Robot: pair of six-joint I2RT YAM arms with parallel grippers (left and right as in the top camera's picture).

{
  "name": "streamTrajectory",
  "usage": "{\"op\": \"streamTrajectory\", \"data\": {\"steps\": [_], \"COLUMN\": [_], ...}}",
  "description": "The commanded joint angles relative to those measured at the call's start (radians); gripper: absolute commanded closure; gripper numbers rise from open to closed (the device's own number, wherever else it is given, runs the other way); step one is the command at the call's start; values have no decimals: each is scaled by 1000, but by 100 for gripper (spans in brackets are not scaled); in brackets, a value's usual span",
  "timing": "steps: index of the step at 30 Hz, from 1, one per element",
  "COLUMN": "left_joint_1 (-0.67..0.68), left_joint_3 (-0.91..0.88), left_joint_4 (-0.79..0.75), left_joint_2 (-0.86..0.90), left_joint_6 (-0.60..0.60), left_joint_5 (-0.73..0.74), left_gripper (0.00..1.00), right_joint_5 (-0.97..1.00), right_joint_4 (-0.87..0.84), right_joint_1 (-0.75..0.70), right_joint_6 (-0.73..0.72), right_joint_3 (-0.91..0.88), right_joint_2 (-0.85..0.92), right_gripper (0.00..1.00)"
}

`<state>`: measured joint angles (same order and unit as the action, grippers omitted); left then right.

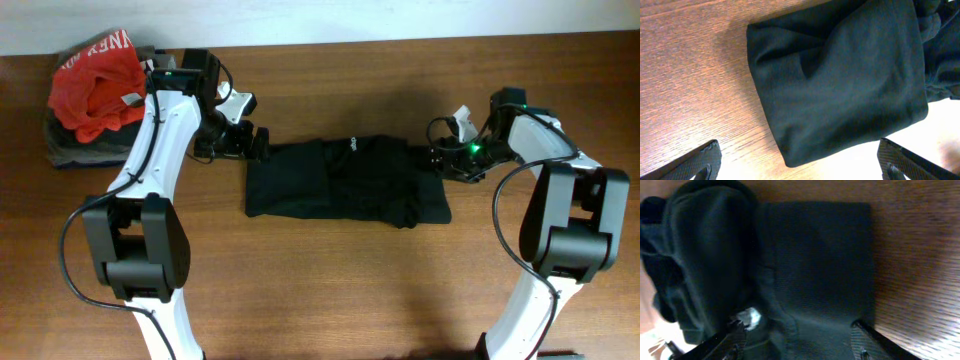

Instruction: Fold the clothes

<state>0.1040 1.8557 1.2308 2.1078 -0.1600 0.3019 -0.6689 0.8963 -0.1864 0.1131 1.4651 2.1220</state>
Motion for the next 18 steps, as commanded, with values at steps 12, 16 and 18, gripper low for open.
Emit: {"op": "streamTrajectory", "data": {"steps": [12,16,18], "left_joint_1": [-3,-2,-2], "left_joint_3": [16,16,16], "left_joint_4": [21,19,19], "left_joint_2": [2,2,2], "left_joint_6": [-37,-37,-37], "left_joint_5": [-3,-3,-3], "left_gripper": [1,1,1], "right_joint_5": [4,48,71], "right_joint_4": [-1,0,0], "right_joint_1": [-110,-168,-182], "right_joint_6": [85,85,84], "right_joint_3": [-74,-74,-74], "right_joint_2": [14,14,14], "right_gripper": [28,25,24]}}
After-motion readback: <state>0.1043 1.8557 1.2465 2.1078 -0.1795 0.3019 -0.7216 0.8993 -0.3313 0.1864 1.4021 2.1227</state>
